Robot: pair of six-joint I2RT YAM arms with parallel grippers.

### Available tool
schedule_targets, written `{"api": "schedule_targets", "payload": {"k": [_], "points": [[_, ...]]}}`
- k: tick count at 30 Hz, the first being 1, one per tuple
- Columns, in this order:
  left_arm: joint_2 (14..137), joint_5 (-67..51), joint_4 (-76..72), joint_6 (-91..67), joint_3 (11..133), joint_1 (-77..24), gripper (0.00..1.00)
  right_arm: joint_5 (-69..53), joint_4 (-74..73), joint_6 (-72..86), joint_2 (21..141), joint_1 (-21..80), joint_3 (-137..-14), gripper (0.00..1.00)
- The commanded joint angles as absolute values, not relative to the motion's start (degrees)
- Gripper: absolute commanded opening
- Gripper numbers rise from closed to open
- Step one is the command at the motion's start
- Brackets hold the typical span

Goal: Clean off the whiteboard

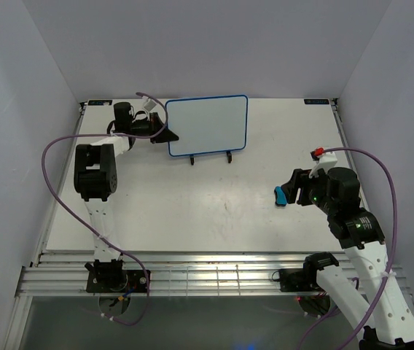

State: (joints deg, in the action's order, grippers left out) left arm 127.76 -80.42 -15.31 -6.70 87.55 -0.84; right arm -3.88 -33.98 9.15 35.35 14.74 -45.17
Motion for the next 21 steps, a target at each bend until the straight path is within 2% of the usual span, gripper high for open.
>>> {"api": "schedule_targets", "payload": {"k": [1,21], "points": [[126.03,-87.01,-18.37,-4.92,91.67,-0.88,0.00,-5.63,-33.31,8.26,35.77,14.76,-47.29,0.64],[133.33,-90.88,-18.55,-3.96,96.59,-0.09,0.00,-7.64,-32.70,7.91,36.30,14.68,-47.73,0.64]]}}
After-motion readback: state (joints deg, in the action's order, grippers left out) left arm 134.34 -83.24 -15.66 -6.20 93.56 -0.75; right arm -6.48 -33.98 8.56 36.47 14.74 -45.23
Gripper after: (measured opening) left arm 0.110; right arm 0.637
